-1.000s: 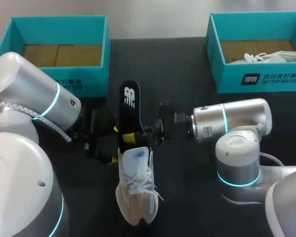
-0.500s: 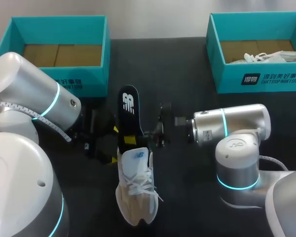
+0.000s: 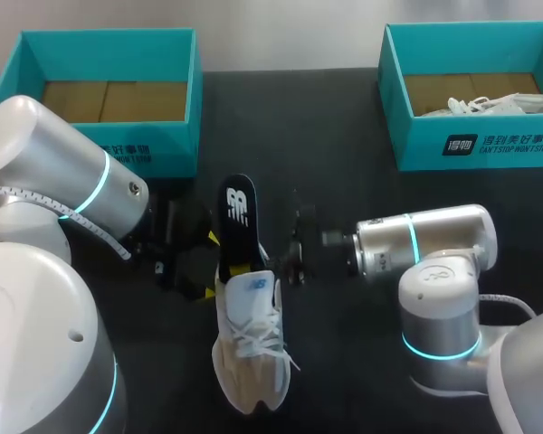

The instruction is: Take the shoe out of the shoebox, open the shoe tongue, remove and reinsert the insole, then place the shoe into the shoebox

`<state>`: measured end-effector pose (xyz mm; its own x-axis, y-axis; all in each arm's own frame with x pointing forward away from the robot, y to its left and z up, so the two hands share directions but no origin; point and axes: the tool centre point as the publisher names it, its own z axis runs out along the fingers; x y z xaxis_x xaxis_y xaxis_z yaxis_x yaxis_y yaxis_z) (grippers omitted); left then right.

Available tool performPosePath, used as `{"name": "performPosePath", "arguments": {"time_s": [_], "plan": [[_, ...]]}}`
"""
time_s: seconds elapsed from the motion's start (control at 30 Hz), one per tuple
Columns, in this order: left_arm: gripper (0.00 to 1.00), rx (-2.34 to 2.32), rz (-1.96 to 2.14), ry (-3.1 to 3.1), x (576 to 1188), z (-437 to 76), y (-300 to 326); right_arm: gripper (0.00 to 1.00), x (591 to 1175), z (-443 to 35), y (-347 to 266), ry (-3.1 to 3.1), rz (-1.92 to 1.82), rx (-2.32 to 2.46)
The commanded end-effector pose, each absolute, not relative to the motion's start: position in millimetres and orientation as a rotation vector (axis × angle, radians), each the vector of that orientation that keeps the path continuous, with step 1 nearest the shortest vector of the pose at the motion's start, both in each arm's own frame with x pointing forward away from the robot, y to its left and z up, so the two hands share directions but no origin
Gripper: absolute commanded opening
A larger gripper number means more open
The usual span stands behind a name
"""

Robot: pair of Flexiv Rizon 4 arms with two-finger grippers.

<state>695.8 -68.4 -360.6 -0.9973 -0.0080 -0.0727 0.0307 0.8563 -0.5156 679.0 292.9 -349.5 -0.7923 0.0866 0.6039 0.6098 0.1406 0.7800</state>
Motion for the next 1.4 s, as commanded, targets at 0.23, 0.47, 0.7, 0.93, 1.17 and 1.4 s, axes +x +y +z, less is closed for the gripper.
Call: {"name": "performPosePath", "arguments": {"time_s": [0.23,0.47,0.7,0.93,1.17,1.4], "plan": [[1.00,0.019,-0.823,2.956,695,-360,-67,0.00,663,-355,291,-2.005,-1.671,-0.713],[1.00,0.019,-0.823,2.956,695,-360,-67,0.22,672,-344,295,-2.026,-1.701,-0.657],[1.00,0.019,-0.823,2.956,695,-360,-67,0.35,682,-333,300,-2.056,-1.708,-0.589],[1.00,0.019,-0.823,2.956,695,-360,-67,0.37,686,-325,299,-2.081,-1.707,-0.565],[1.00,0.019,-0.823,2.956,695,-360,-67,0.36,689,-322,296,-2.096,-1.713,-0.560],[1.00,0.019,-0.823,2.956,695,-360,-67,0.33,695,-318,292,-2.104,-1.736,-0.561]]}}
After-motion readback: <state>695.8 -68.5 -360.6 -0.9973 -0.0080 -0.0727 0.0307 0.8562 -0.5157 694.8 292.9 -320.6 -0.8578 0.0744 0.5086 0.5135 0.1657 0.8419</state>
